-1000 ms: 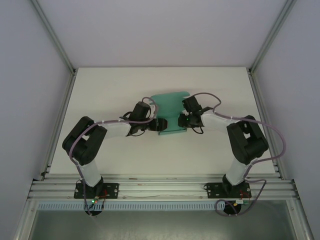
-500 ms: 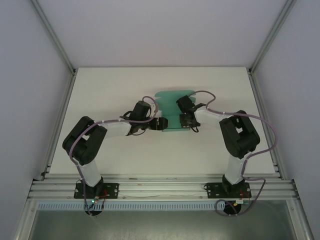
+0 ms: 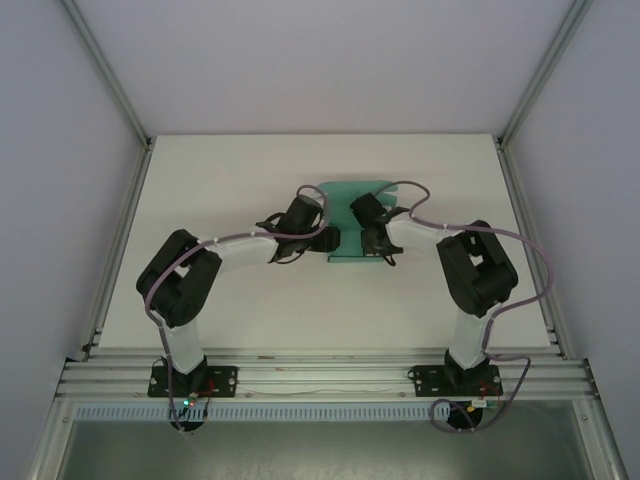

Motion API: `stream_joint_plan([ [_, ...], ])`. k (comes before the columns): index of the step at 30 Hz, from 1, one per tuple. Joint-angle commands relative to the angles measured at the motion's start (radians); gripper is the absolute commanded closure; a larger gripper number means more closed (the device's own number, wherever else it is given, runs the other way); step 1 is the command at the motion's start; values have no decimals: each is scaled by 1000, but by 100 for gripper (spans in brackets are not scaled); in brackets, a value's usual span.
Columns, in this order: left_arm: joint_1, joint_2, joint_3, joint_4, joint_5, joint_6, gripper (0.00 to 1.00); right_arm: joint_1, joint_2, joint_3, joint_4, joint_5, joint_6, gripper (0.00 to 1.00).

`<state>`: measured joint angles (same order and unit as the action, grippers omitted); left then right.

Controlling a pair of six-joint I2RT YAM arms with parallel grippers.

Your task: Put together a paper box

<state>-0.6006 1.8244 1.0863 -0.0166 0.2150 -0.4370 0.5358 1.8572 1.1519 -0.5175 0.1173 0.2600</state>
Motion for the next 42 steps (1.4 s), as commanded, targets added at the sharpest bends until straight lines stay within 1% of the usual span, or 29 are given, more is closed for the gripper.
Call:
stream_joint_plan([
  [1, -8, 41, 40, -80, -97, -6, 37, 5, 39, 27, -86, 111, 52, 100],
  [5, -35, 77, 94, -137, -139, 4, 40, 22, 39, 33, -71, 110, 68, 100],
  [10, -47, 129, 147, -152, -121, 4, 46, 32, 26, 20, -27, 83, 72, 98],
  [12, -50, 143, 159, -164, -115, 5, 49, 32, 8, 7, 0, 82, 79, 89],
  [14, -52, 147, 159, -165, -111, 7, 49, 32, -13, 2, 23, 80, 72, 85],
  [15, -53, 147, 156, -164, -112, 7, 50, 30, -24, 5, 25, 82, 66, 79],
  [17, -54, 145, 154, -167, -119, 3, 51, 29, -41, 14, 28, 72, 57, 72],
  [18, -54, 146, 152, -166, -121, 3, 52, 26, -51, 19, 36, 52, 52, 66],
  [19, -55, 145, 150, -165, -120, 3, 52, 23, -58, 20, 45, 37, 50, 65],
  [21, -55, 148, 150, -164, -120, 0, 52, 17, -73, 17, 61, 0, 42, 64],
  [23, -56, 151, 154, -167, -119, 1, 52, 8, -86, 13, 69, -9, 45, 63],
  [25, -56, 151, 153, -166, -120, 1, 52, -2, -97, 4, 72, -21, 51, 58],
  [29, -56, 150, 148, -166, -121, 8, 52, -26, -108, -21, 70, -18, 52, 58],
  [31, -56, 148, 145, -166, -121, 10, 53, -45, -108, -38, 83, -42, 49, 59],
  [34, -56, 149, 145, -173, -133, 12, 53, -75, -120, -67, 123, -121, 34, 56],
  [37, -56, 154, 141, -168, -123, 15, 53, -91, -164, -119, 209, -219, 21, 56],
  [39, -56, 156, 141, -163, -118, 13, 54, -104, -190, -151, 260, -273, 22, 62],
  [40, -57, 155, 140, -164, -116, 14, 54, -109, -195, -158, 263, -287, 19, 62],
  [42, -55, 150, 140, -166, -117, 13, 54, -109, -187, -148, 230, -276, 1, 66],
])
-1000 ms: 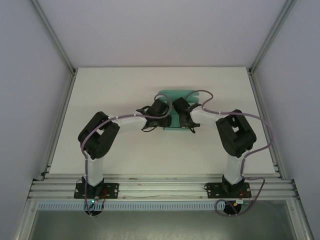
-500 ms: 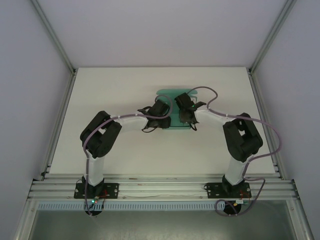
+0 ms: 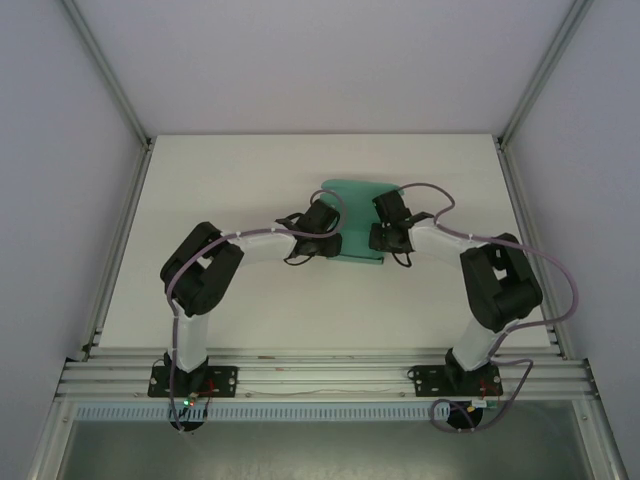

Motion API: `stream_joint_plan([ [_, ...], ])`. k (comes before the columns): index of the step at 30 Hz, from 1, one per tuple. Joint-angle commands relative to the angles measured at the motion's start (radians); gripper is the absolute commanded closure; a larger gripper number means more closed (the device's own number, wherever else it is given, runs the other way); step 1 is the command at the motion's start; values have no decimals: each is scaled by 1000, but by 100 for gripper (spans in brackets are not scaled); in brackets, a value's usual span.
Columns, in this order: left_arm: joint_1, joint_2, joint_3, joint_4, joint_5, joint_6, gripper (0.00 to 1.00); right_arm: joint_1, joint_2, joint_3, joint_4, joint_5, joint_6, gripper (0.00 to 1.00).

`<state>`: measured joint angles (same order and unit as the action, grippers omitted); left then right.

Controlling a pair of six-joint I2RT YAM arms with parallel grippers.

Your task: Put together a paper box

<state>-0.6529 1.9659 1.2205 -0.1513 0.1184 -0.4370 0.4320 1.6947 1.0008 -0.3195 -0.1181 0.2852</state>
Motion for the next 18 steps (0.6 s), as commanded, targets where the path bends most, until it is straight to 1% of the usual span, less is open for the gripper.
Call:
stream_joint_plan([
  [1, -4, 5, 4, -31, -20, 14, 54, -4, -14, 12, 7, -31, -32, 69],
  [3, -3, -2, 5, -30, -27, 12, 54, -6, 16, 31, -43, -22, -39, 70],
  [5, -4, -2, 8, -31, -26, 12, 54, -4, 39, 33, -56, -30, -35, 71],
  [7, -3, -2, 9, -31, -20, 14, 54, -4, 55, 32, -61, -35, -28, 73],
  [10, -4, 1, 12, -34, -19, 14, 54, -3, 75, 32, -77, -19, -25, 73],
  [12, -4, 2, 14, -33, -17, 13, 54, -1, 93, 43, -97, 5, -23, 75],
  [14, -4, 3, 14, -32, -14, 12, 54, 7, 106, 54, -113, 40, -23, 86],
  [17, -4, -1, 14, -34, -14, 11, 54, 18, 123, 74, -146, 98, -24, 95],
  [18, -4, -3, 13, -34, -10, 11, 54, 21, 130, 82, -158, 112, -28, 100],
])
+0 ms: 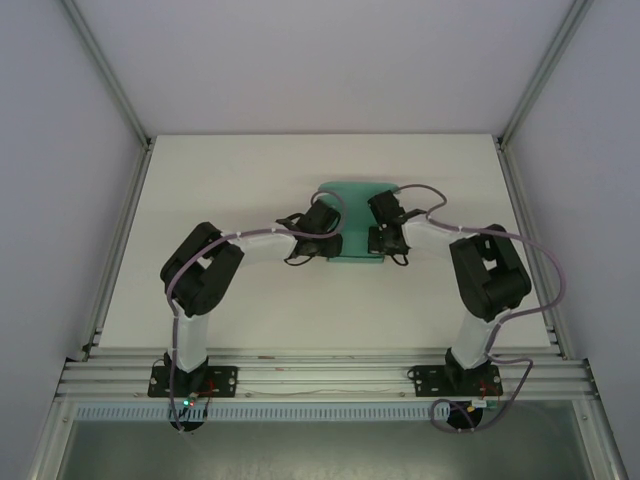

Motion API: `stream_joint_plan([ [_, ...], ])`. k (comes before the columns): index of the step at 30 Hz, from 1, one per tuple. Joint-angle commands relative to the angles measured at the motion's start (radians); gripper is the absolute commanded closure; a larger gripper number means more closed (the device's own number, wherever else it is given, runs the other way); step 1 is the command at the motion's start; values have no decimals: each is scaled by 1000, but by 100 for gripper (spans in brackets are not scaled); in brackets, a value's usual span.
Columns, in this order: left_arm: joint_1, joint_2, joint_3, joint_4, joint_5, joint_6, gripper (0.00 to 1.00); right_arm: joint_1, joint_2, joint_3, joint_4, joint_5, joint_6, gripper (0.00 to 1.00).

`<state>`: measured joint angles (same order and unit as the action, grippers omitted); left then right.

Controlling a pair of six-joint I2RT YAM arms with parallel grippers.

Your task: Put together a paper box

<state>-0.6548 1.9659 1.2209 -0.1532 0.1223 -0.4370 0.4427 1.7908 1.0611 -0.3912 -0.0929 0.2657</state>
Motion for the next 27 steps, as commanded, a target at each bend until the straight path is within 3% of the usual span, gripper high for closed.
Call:
stream_joint_plan([
  [1, -2, -8, 14, -31, -10, 12, 54, 16, 43, 31, -99, 110, -14, 100],
  [3, -2, -26, 12, -29, 4, 10, 53, 29, 60, 46, -122, 173, -20, 100],
  [6, 2, -95, 10, -54, -9, 17, 37, 37, 41, 47, -115, 202, -33, 100],
  [11, 85, -280, -41, -63, -34, 110, 0, 39, -100, 4, -17, 27, -142, 100],
  [13, 154, -343, -81, -33, 31, 149, 0, 38, -158, -12, 9, -36, -171, 100],
  [16, 230, -440, -170, 95, 217, 206, 0, 38, -217, -16, 8, -107, -203, 100],
  [22, 233, -485, -183, 166, 336, 271, 1, 39, -256, -9, 5, -182, -227, 100],
  [27, 233, -476, -197, 239, 413, 295, 14, 39, -251, -9, 10, -212, -230, 100],
])
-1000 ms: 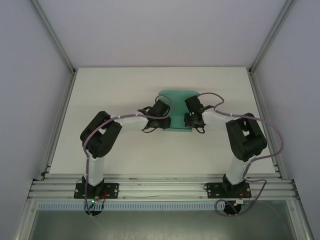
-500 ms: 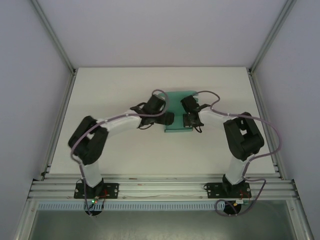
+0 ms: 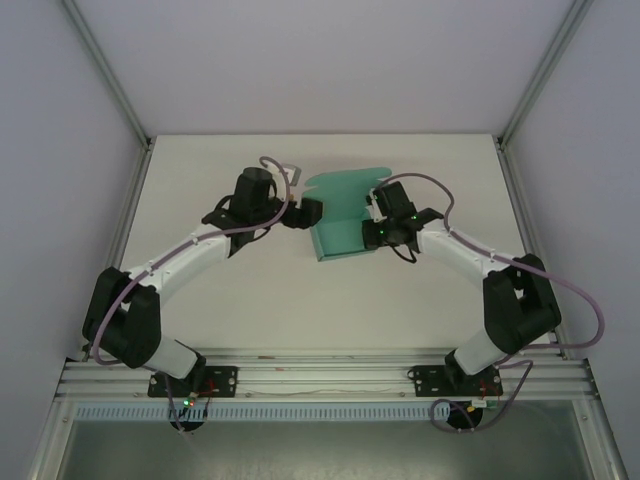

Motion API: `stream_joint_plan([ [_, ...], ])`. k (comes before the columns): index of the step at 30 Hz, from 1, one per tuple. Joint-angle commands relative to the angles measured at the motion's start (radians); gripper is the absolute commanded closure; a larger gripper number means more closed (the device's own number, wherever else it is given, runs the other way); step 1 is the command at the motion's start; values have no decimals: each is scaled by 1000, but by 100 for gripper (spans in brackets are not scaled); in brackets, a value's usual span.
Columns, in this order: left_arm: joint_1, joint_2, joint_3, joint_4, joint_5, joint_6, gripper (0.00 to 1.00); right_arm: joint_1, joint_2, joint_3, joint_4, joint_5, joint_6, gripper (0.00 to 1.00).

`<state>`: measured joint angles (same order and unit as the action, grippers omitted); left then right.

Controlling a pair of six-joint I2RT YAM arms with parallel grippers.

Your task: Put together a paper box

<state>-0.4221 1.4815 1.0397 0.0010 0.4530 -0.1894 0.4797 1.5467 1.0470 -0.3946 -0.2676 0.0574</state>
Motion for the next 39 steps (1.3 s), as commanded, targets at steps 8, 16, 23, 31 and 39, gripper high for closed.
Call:
stream_joint_plan([
  [8, -2, -7, -59, 177, 123, 53, 96, 2, 66, 34, -27, -42, -13, 100],
  [16, -14, -48, -84, 206, 113, 81, 100, 17, 159, 74, -122, 152, 11, 100],
  [23, -24, -60, -92, 218, 115, 81, 100, 73, 245, 112, -154, 394, 28, 100],
  [31, -30, -58, -94, 225, 94, 73, 100, 96, 259, 123, -182, 588, 14, 90],
  [39, -32, -63, -99, 218, 79, 71, 100, 96, 235, 103, -156, 550, 5, 80],
])
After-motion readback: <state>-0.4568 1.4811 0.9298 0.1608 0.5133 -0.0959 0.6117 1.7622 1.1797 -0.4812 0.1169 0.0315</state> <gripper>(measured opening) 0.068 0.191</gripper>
